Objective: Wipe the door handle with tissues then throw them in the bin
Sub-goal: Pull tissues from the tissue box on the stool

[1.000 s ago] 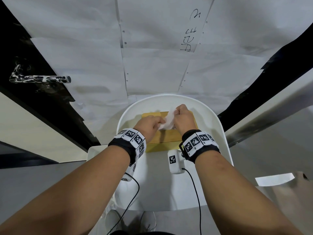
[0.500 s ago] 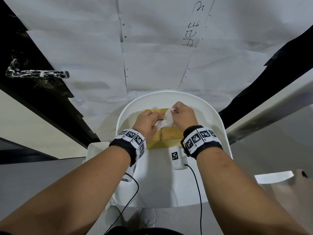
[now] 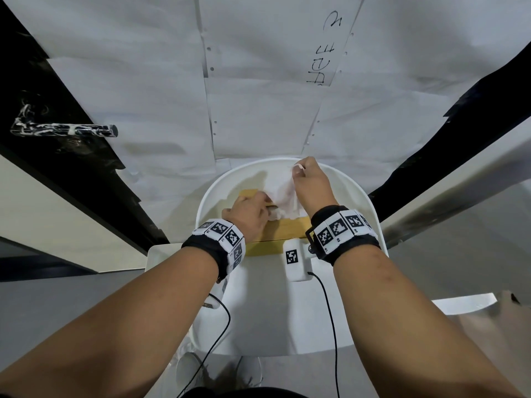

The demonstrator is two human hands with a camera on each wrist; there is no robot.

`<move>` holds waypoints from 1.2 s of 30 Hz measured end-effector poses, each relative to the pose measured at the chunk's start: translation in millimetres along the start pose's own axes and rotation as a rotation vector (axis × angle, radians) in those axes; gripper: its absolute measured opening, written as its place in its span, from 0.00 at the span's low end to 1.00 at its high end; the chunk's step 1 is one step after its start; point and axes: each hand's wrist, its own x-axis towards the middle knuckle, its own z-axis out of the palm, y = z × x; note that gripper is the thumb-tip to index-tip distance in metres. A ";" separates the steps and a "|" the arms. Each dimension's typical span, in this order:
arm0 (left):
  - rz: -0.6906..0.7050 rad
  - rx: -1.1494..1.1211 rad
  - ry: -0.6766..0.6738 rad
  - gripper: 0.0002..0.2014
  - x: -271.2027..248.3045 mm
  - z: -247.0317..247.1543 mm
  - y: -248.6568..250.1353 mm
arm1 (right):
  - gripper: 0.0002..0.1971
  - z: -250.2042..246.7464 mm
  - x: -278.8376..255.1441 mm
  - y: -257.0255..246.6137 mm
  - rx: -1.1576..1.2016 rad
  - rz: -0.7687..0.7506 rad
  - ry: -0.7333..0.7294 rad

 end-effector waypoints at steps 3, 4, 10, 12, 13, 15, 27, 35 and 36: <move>0.021 -0.184 0.003 0.29 0.5 -3.2 -3.0 | 0.07 2.0 -0.9 3.5 0.064 0.053 -0.011; 0.028 -0.182 -0.015 0.28 -1.1 -4.2 -2.0 | 0.08 2.5 -0.6 5.0 0.079 0.076 -0.016; 0.009 -0.339 0.012 0.15 -2.9 -8.1 -2.2 | 0.19 -3.7 -4.9 4.9 0.115 0.185 -0.204; -0.018 -0.346 0.076 0.10 -2.6 -14.1 -1.3 | 0.23 -5.5 -8.7 4.0 0.006 0.167 -0.250; -0.039 -0.327 0.111 0.11 -2.7 -16.0 -1.3 | 0.24 -4.5 -10.3 4.6 -0.059 0.153 -0.263; -0.051 -0.293 0.198 0.11 -4.8 -19.8 -0.1 | 0.22 -0.1 -11.8 8.0 -0.154 0.128 -0.284; -0.122 -0.451 0.184 0.10 -9.2 -17.2 -1.0 | 0.12 13.3 -18.9 19.6 -0.420 -0.045 -0.230; -0.116 -0.254 0.250 0.09 -19.7 -22.0 -2.1 | 0.14 11.3 -26.9 10.6 -0.430 -0.064 -0.217; -0.123 -0.233 0.247 0.10 -20.7 -23.1 -2.7 | 0.15 11.2 -27.4 10.6 -0.402 -0.058 -0.211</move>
